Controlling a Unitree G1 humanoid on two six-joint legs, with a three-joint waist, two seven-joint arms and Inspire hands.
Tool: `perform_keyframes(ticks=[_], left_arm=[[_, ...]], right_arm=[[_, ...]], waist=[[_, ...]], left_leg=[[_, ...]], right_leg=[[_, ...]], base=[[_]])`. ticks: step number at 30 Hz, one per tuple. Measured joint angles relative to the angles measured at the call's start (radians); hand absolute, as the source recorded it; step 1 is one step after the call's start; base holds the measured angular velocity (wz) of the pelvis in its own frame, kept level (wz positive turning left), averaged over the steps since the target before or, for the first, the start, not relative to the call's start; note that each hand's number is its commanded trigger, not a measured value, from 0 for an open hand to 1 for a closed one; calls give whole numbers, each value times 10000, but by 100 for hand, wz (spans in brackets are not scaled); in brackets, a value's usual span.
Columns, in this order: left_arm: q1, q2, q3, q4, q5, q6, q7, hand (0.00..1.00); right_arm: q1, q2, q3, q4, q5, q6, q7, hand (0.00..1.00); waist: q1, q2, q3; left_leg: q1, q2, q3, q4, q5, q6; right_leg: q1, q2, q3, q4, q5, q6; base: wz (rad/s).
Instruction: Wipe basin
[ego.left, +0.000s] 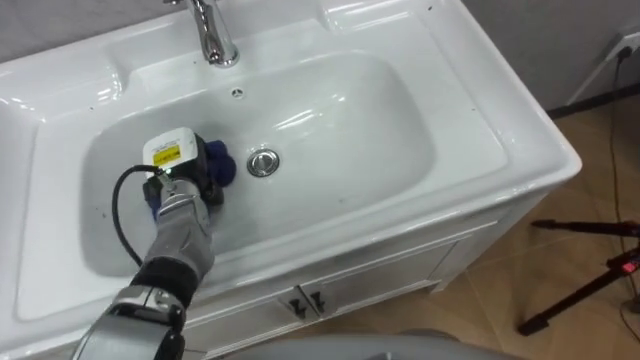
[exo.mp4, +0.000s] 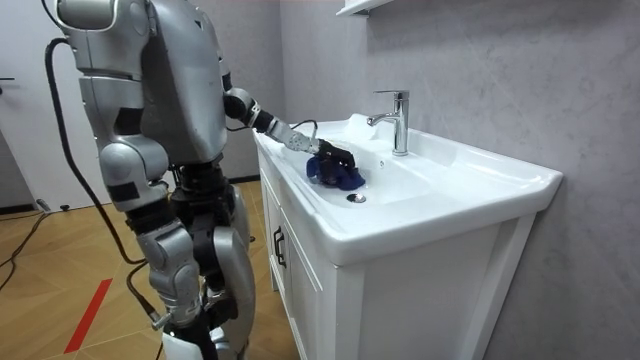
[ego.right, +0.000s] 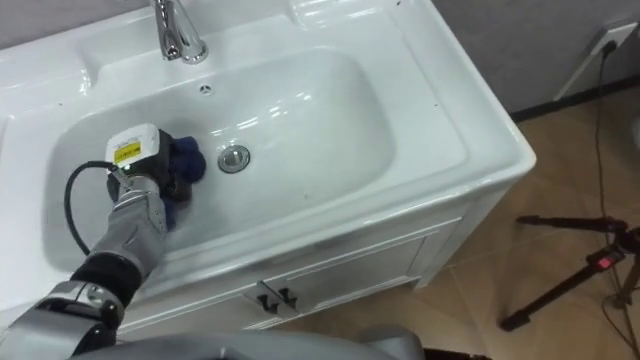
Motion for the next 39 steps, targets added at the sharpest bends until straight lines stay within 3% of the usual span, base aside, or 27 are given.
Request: perform_keyframes(ticks=[8,13,18,26,28,33,39], left_arm=[[-857,-25,-1023,245,-2465,68,-39,100],[-1439,-55,-1460,708,-3866,111,-56,100],[-1655,-89,-1874,764,-4918,90,-82,100],[-1708,-209,-2661,122,-5735,33,-649,100],[-1741,-295,-2887,-216,-6133,-9,-972,100],[-1739,-334,-3494,-1243,-6601,13,-1808,100],[-1742,-347,-3750,-2034,-7207,194,-2511,100]], right_arm=[[-193,25,190,33,262,23,298,0],[-261,-53,387,123,208,20,537,0],[-256,-157,497,317,246,35,627,0],[-249,-313,571,326,247,15,615,0],[-264,-405,700,324,195,13,621,0],[-255,-456,799,311,132,13,577,0],[-279,-512,966,378,177,-1,499,0]], waist=[[-670,-37,16],[-1307,-35,17],[-1598,-21,17],[-1844,222,48],[-1898,346,78],[-1916,463,64],[-2137,559,75]], left_leg=[[-272,-138,301,-4,1,6],[-421,-243,485,3,5,14],[-463,-347,524,7,23,48],[-457,-401,529,7,28,75],[-470,-397,527,10,29,77],[-553,-379,515,28,29,79],[-580,-408,404,45,26,83]], right_leg=[[-321,-73,245,-60,186,267],[-415,-204,238,-201,338,420],[-392,-347,105,-225,345,529],[-351,-435,-7,-217,370,573],[-359,-431,-16,-226,368,574],[-337,-424,-72,-333,378,575],[-68,-518,-453,-486,381,581]], base=[[-5],[0],[6],[3],[0],[6],[21]])
